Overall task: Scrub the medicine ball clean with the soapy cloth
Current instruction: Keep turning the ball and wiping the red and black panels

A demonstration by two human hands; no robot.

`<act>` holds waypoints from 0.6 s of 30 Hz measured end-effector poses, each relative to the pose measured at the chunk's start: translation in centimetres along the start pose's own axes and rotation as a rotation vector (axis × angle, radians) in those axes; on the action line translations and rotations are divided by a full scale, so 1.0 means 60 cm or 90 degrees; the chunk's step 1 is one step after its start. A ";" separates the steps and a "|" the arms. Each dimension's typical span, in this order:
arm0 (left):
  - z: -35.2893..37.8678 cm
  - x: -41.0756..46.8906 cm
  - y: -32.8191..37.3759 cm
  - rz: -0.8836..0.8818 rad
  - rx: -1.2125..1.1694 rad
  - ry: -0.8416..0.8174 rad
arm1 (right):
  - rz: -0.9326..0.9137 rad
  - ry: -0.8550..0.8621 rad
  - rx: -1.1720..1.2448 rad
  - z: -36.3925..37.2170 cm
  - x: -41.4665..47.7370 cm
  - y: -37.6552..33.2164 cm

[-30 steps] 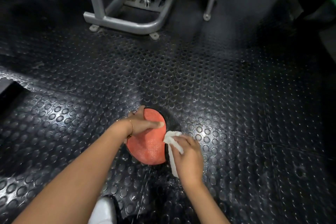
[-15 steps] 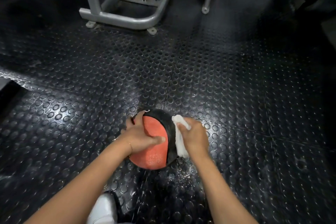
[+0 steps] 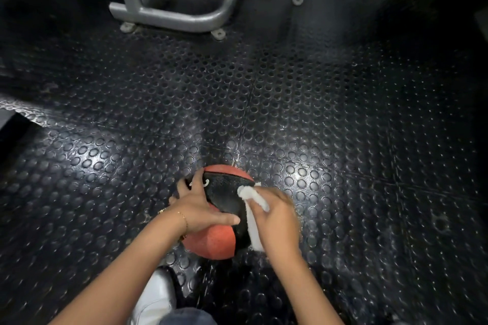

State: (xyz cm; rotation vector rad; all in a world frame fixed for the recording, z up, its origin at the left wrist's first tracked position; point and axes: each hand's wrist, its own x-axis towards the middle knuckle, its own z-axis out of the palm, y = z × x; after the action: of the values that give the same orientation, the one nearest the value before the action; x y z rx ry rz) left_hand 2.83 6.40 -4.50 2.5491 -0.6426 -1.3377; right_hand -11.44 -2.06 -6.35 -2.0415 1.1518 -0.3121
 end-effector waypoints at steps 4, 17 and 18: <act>0.002 -0.007 0.025 -0.014 0.027 0.017 | 0.139 -0.026 0.053 -0.017 0.044 -0.006; 0.006 -0.016 0.051 0.062 0.180 -0.020 | 0.158 0.002 -0.010 -0.021 0.043 0.008; 0.007 -0.017 0.051 0.061 0.177 -0.019 | 0.169 -0.003 -0.008 -0.021 0.048 0.009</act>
State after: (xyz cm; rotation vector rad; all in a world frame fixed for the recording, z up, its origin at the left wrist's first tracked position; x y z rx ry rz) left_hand 1.13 4.13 -2.88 2.6710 -1.0069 -1.3397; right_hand -10.86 -5.18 -6.31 -1.8695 1.4047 -0.1683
